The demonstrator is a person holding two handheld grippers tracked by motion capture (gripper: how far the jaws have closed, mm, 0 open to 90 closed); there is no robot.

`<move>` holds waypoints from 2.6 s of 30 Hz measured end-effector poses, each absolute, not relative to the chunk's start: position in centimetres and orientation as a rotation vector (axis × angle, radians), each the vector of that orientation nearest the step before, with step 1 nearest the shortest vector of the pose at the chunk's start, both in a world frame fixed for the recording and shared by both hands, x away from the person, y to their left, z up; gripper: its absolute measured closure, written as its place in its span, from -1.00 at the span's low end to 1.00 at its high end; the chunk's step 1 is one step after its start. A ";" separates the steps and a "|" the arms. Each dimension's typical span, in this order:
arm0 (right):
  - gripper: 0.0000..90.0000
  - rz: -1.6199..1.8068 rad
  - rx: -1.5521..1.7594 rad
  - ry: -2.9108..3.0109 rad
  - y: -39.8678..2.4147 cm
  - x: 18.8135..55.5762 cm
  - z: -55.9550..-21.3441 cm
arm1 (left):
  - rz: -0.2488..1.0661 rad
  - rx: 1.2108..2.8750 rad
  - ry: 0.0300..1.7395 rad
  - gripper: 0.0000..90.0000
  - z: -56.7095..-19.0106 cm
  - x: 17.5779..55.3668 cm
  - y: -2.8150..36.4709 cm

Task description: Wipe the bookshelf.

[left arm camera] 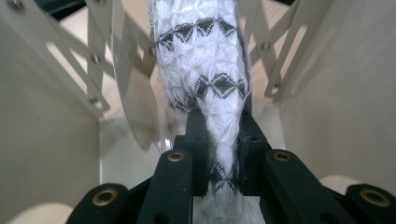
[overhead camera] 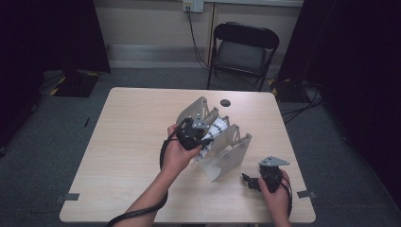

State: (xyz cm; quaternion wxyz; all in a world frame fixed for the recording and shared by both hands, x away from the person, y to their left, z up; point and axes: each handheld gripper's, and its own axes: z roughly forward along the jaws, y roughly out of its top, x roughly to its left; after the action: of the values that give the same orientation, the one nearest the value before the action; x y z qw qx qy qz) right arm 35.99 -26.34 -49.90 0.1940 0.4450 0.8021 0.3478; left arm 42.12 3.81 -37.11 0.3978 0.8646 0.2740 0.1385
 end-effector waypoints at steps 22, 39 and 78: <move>-0.73 0.975 1.248 2.250 -26.3 36.0 -49.9 | 0.244 2.249 0.718 0.75 -42.4 42.0 3.6; -0.73 0.975 1.248 2.250 -26.3 36.0 -49.9 | 0.239 2.279 0.781 0.51 -46.6 41.5 3.9; -0.73 0.976 1.246 2.251 -26.3 36.0 -49.9 | 0.357 2.291 0.633 0.73 -39.1 41.7 3.8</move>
State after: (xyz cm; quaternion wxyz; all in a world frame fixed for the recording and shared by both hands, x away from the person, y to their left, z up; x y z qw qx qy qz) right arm 36.00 -26.32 -49.90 0.1937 0.4442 0.8026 0.3478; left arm 41.75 3.85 -39.12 0.3609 0.8890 0.2455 0.1387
